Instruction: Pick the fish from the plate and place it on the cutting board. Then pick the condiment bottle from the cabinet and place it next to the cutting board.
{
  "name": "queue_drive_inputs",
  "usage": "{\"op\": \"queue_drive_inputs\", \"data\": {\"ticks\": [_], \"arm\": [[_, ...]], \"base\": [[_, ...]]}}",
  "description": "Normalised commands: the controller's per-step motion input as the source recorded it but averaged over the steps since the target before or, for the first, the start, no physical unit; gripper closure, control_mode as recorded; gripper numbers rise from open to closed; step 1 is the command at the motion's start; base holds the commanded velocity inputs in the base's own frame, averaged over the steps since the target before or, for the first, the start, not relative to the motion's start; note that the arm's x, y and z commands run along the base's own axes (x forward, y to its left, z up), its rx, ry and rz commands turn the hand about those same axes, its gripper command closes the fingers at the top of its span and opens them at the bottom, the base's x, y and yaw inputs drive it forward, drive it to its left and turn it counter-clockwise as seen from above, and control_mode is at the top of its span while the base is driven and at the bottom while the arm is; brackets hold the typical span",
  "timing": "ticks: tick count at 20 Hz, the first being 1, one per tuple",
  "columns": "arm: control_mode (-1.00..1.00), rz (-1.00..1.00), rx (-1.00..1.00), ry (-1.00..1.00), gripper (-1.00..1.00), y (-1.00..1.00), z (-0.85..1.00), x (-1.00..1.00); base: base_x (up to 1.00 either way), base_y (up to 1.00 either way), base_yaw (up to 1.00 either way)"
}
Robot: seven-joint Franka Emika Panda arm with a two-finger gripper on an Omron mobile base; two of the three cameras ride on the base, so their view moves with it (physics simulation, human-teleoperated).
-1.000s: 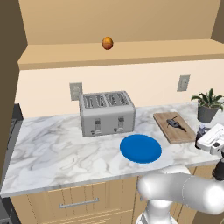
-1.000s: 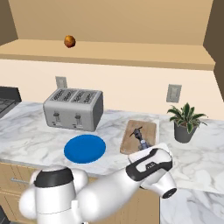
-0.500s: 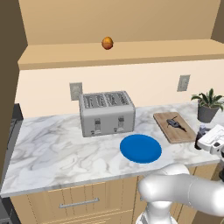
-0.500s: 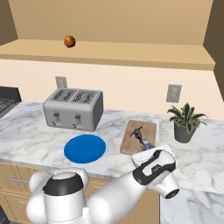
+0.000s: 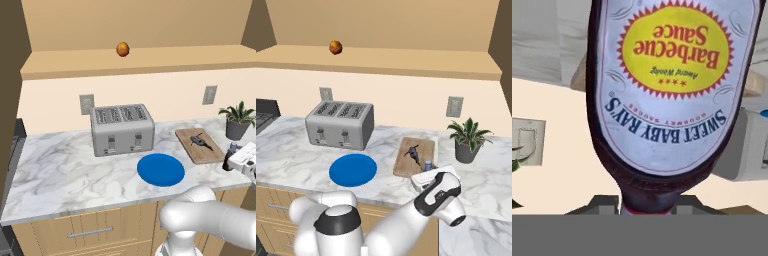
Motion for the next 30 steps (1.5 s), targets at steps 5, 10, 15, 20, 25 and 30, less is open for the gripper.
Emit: {"op": "queue_drive_inputs", "data": {"ticks": [5, 10, 15, 20, 25, 30], "arm": [[-1.0, 0.0, 0.01, 0.0, 1.0, -0.08, -0.31, 0.07], [-1.0, 0.01, 0.0, 0.0, 1.0, -0.01, -0.33, 0.01], [-1.0, 0.01, 0.0, 0.0, 1.0, 0.0, -0.44, 0.0], [-1.0, 0.01, 0.0, 0.0, 1.0, 0.0, -0.48, 0.0], [-1.0, 0.01, 0.0, 0.0, 1.0, 0.0, -0.39, 0.0], [-1.0, 0.01, 0.0, 0.0, 1.0, 0.0, -0.39, 0.0]], "base": [[0.0, 0.0, 0.0], [0.0, 0.0, 0.0], [0.0, 0.0, 0.0], [0.0, 0.0, 0.0], [0.0, 0.0, 0.0], [0.0, 0.0, 0.0]]}}
